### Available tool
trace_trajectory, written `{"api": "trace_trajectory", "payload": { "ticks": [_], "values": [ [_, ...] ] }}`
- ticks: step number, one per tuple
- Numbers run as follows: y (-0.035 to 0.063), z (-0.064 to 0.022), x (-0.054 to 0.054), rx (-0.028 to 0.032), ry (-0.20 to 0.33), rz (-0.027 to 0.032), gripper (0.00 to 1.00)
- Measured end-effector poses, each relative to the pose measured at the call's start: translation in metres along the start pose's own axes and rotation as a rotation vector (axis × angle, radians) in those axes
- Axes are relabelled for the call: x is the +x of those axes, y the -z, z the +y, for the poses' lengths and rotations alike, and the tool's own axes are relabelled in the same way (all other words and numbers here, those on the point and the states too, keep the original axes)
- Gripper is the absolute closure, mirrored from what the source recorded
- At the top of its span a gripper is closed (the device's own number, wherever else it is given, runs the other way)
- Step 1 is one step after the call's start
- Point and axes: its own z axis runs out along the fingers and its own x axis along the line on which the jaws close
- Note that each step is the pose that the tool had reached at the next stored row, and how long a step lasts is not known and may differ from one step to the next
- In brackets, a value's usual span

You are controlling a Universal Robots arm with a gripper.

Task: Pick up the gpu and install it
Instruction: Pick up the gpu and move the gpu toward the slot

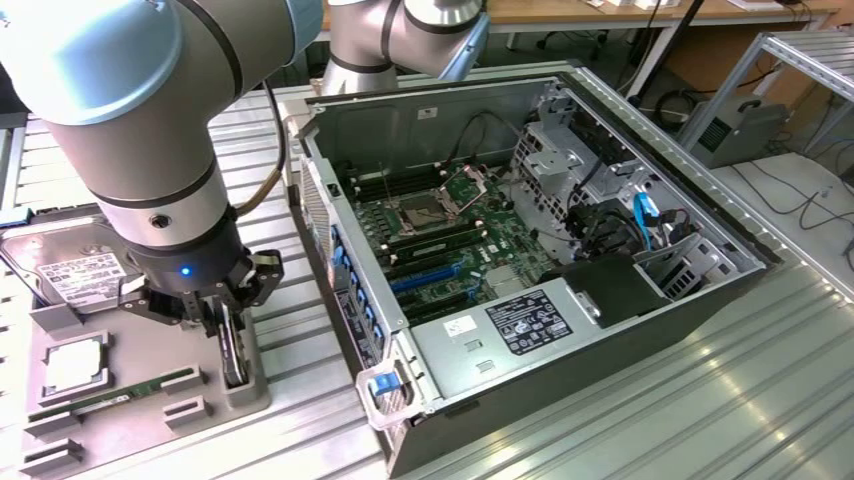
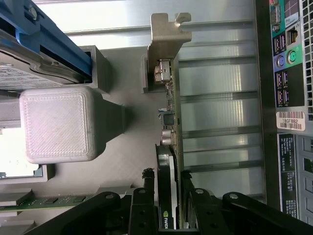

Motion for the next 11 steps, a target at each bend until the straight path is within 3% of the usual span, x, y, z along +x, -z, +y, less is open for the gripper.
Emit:
{"api": "trace_trajectory", "payload": {
  "ticks": [3,4,11],
  "values": [
    [0.0000,0.0000,0.0000,-0.0001,0.000,0.0000,0.68],
    [0.0000,0.0000,0.0000,0.0000,0.000,0.0001,0.73],
    [0.0000,0.0000,0.0000,0.0000,0.000,0.0000,0.73]
  ]
}}
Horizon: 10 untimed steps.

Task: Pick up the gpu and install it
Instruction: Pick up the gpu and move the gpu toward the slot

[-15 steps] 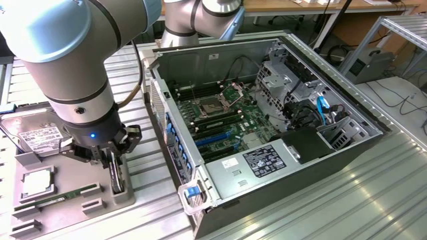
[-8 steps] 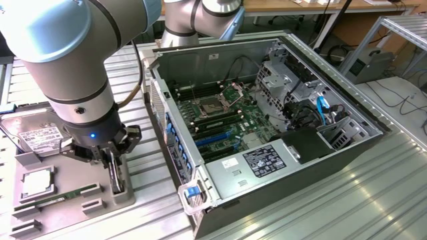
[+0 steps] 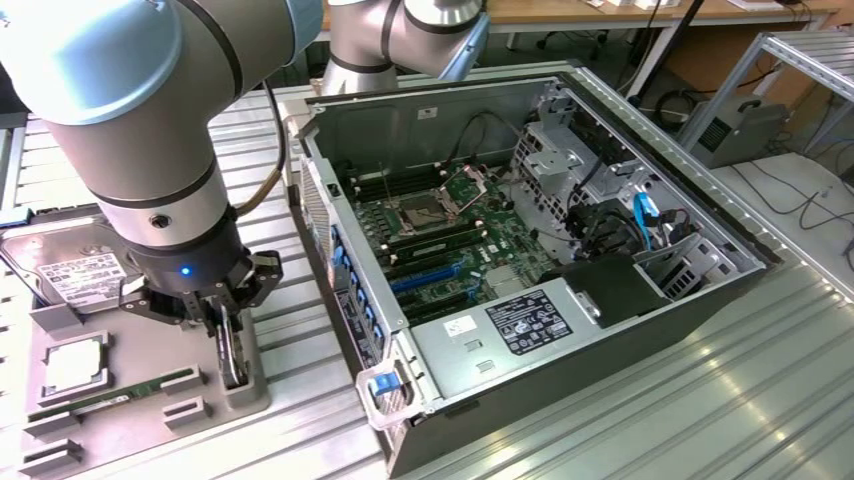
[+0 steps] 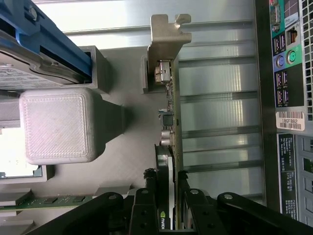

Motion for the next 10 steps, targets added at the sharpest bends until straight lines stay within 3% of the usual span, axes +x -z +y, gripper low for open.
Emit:
{"api": "trace_trajectory", "payload": {
  "ticks": [3,6,10],
  "values": [
    [0.0000,0.0000,0.0000,0.0000,0.002,0.0000,0.73],
    [0.0000,0.0000,0.0000,-0.0012,0.057,0.0021,0.73],
    [0.0000,0.0000,0.0000,-0.0012,0.057,0.0021,0.73]
  ]
}}
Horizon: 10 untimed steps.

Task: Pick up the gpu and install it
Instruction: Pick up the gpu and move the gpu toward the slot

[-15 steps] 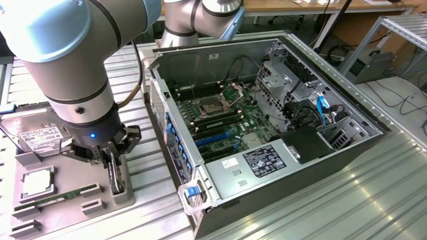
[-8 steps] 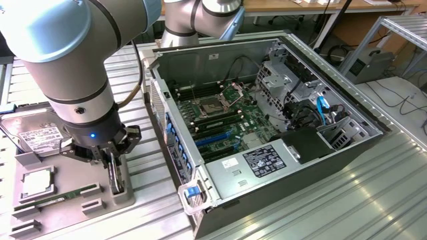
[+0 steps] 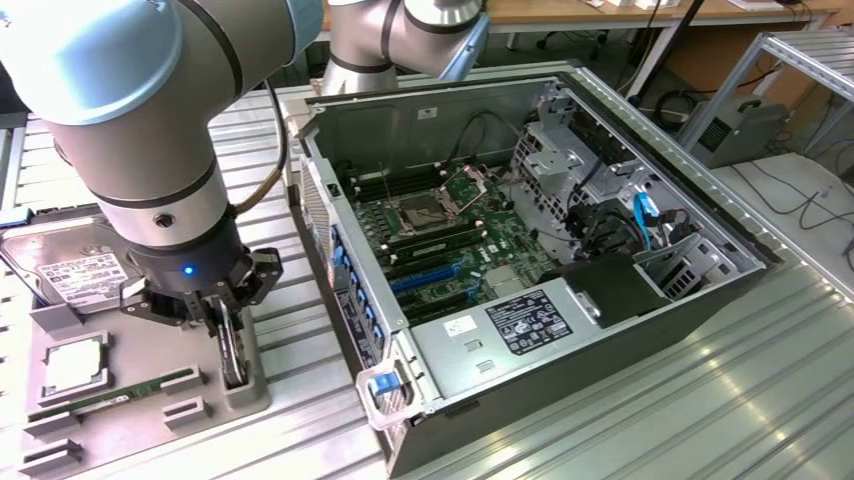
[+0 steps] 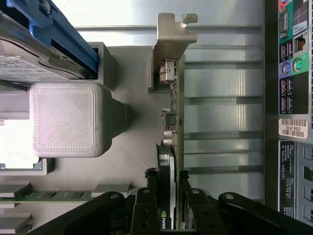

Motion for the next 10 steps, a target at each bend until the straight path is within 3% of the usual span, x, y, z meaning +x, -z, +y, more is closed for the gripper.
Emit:
{"api": "trace_trajectory", "payload": {
  "ticks": [4,10],
  "values": [
    [0.0009,0.0000,0.000,-0.0001,0.000,-0.0002,0.73],
    [0.0125,0.0005,0.000,0.0000,0.000,0.0000,0.73]
  ]
}}
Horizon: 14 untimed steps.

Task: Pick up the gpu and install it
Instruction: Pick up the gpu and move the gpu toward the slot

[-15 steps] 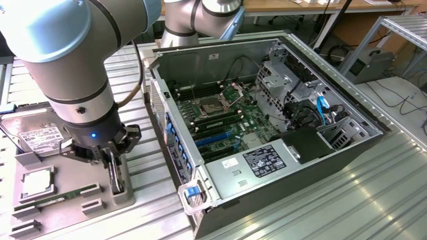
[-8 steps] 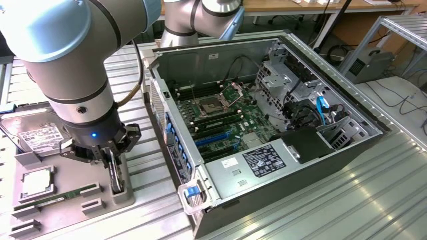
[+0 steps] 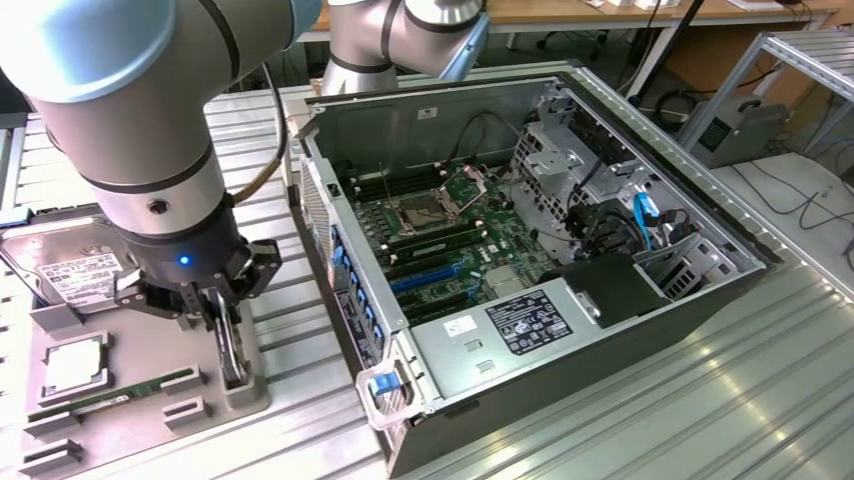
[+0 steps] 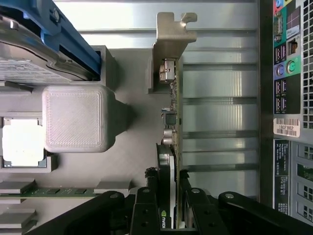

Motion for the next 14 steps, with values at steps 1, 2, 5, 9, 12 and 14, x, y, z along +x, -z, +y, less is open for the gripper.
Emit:
{"api": "trace_trajectory", "payload": {
  "ticks": [1,2,5,9,12,14],
  "values": [
    [0.0025,0.0001,0.000,0.0001,0.000,0.0001,0.73],
    [0.0052,0.0002,0.000,0.0001,0.000,0.0001,0.73],
    [0.0135,0.0005,0.000,0.0000,0.000,0.0000,0.73],
    [0.0290,0.0011,-0.001,0.0001,0.000,0.0000,0.73],
    [0.0447,0.0017,-0.001,0.0001,0.000,0.0000,0.73],
    [0.0584,0.0022,-0.002,-0.0001,0.000,-0.0002,0.73]
  ]
}}
